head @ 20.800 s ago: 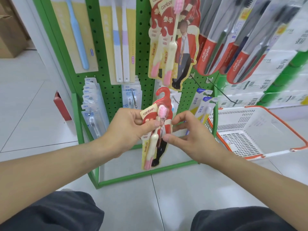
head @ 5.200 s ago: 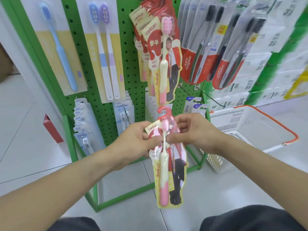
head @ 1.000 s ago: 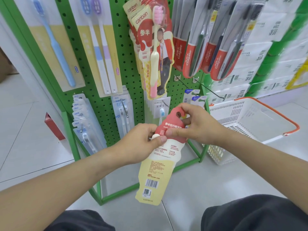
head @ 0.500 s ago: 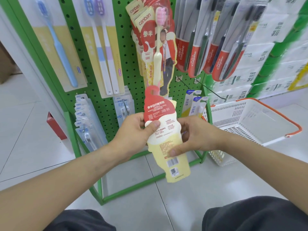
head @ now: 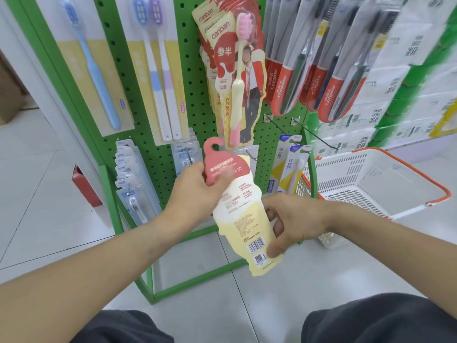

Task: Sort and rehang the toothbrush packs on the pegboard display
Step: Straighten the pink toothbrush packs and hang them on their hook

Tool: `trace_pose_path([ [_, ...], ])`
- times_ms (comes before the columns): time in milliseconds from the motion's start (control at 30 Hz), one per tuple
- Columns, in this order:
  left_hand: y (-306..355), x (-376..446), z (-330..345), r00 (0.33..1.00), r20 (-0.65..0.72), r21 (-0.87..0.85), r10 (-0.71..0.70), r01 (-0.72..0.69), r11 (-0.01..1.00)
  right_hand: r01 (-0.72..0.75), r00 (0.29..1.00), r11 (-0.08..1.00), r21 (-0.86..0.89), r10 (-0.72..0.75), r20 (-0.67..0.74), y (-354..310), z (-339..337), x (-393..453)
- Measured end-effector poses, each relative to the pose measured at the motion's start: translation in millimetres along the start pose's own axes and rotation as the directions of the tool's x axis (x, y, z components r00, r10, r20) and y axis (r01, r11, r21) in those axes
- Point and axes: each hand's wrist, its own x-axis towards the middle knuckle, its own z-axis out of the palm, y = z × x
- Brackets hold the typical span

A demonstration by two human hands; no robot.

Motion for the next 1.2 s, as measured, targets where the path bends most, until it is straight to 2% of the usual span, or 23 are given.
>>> trace_pose_path([
  [133, 5, 2, -5, 0.998, -0.029, -0.012, -0.064, 0.063, 0.998, 0.03, 0.999, 1.0, 0.004, -0.03, 0.016, -3, 1, -2],
  [267, -1, 5, -9, 0.997, -0.051, 0.049, -0.05, 0.053, 0.997, 0.062, 0.998, 0.996, 0.068, -0.064, 0.028, -5, -5, -7],
  [400, -3, 3, -9, 0.996, 0.056, -0.095, -0.063, 0.068, 0.993, 0.038, 0.994, 0.993, 0.116, -0.049, 0.096, -4, -11, -12],
  [467, -4, 3, -6, 0.994, 0.063, -0.115, -0.089, 0.096, 0.989, 0.033, 0.995, 0.994, 0.103, -0.043, 0.095, -4, -12, -14],
  [733, 3, 2, -4, 0.978, -0.002, -0.127, -0.21, 0.208, 0.97, 0.072, 0.985, 0.997, -0.04, -0.078, -0.157, -22, -7, -17],
  [800, 4, 2, -4, 0.982, 0.002, -0.14, -0.191, 0.19, 0.972, 0.083, 0.984, 0.995, -0.045, -0.089, -0.155, -22, -10, -20],
  [900, 5, 0, -4, 0.992, 0.016, -0.141, -0.126, 0.127, 0.982, 0.077, 0.995, 0.992, -0.1, -0.083, -0.049, -19, -14, -23],
  [967, 5, -2, -3, 0.995, 0.034, -0.176, -0.091, 0.095, 0.98, 0.061, 0.996, 0.987, -0.147, -0.07, -0.056, -18, -14, -24],
  [1067, 7, -8, 4, 0.991, 0.08, -0.337, -0.105, 0.126, 0.933, 0.055, 0.981, 0.981, -0.185, -0.087, -0.171, -20, -10, -22],
  [1200, 6, -12, 12, 0.997, 0.05, -0.372, -0.064, 0.078, 0.925, 0.109, 0.926, 0.981, -0.159, -0.159, -0.343, -27, -3, -18],
])
